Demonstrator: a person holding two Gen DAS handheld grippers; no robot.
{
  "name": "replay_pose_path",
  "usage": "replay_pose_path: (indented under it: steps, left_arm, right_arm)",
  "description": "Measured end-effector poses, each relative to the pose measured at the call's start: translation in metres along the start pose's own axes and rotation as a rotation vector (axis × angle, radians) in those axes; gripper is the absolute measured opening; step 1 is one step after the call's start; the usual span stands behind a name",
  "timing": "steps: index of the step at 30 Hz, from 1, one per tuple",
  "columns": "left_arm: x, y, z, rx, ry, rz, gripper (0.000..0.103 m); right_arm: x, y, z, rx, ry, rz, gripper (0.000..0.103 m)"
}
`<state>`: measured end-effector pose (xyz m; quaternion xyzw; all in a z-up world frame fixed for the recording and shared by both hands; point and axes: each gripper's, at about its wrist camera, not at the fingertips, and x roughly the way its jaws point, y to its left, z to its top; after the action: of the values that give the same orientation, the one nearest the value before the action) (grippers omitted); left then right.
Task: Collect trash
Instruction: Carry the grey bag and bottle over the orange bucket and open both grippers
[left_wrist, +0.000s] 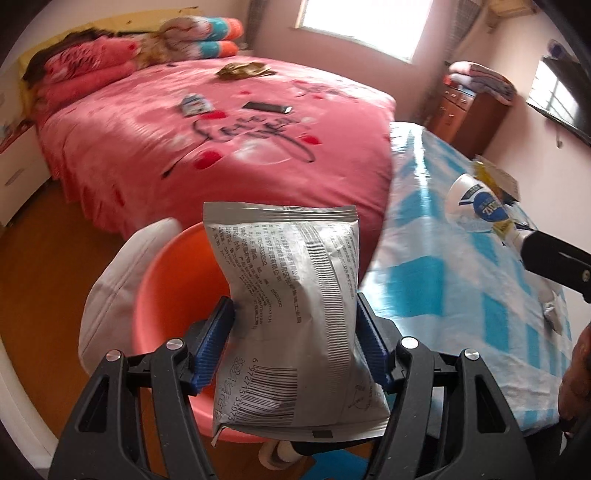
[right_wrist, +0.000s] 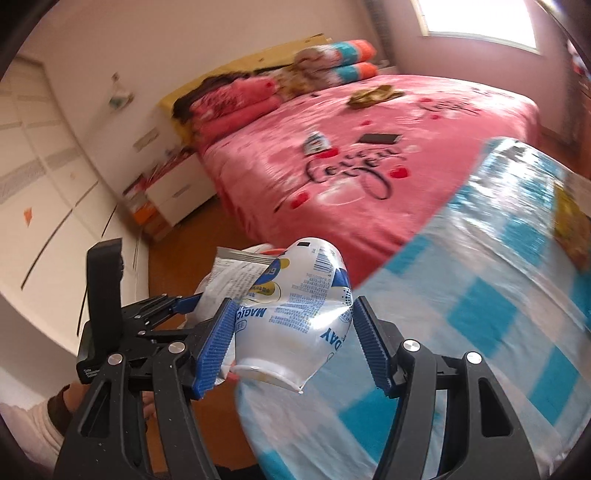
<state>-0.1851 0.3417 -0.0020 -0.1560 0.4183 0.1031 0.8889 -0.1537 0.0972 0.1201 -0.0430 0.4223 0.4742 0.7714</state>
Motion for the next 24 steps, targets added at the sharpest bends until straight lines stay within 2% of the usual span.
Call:
replay_pose_path:
  steps: [6,9,11,17,24]
  left_arm:
    - [0.016,0.029,-0.009,-0.051,0.04,0.036,0.067]
    - [0.026,0.037,-0.013,-0.059,0.076,0.089,0.072]
    - [0.029,0.043,-0.015,-0.068,0.088,0.119,0.079]
    - [0.021,0.051,-0.015,-0.064,0.057,0.177,0.079]
    - [0.008,0.041,-0.011,-0.051,0.004,0.145,0.079]
  right_arm:
    - [0.04,0.025,0.012,-0.056,0.04,0.012,0.066]
    - [0.056,0.025,0.016,-0.029,0.062,-0.016,0.088]
    - [0.054,0.017,0.013,0.015,0.054,0.009,0.088]
    - [0.031,0.003,0.002,0.067,0.002,-0.011,0.09]
    - [0.009,-0.01,-0.021,0.098,-0.036,-0.028,0.092]
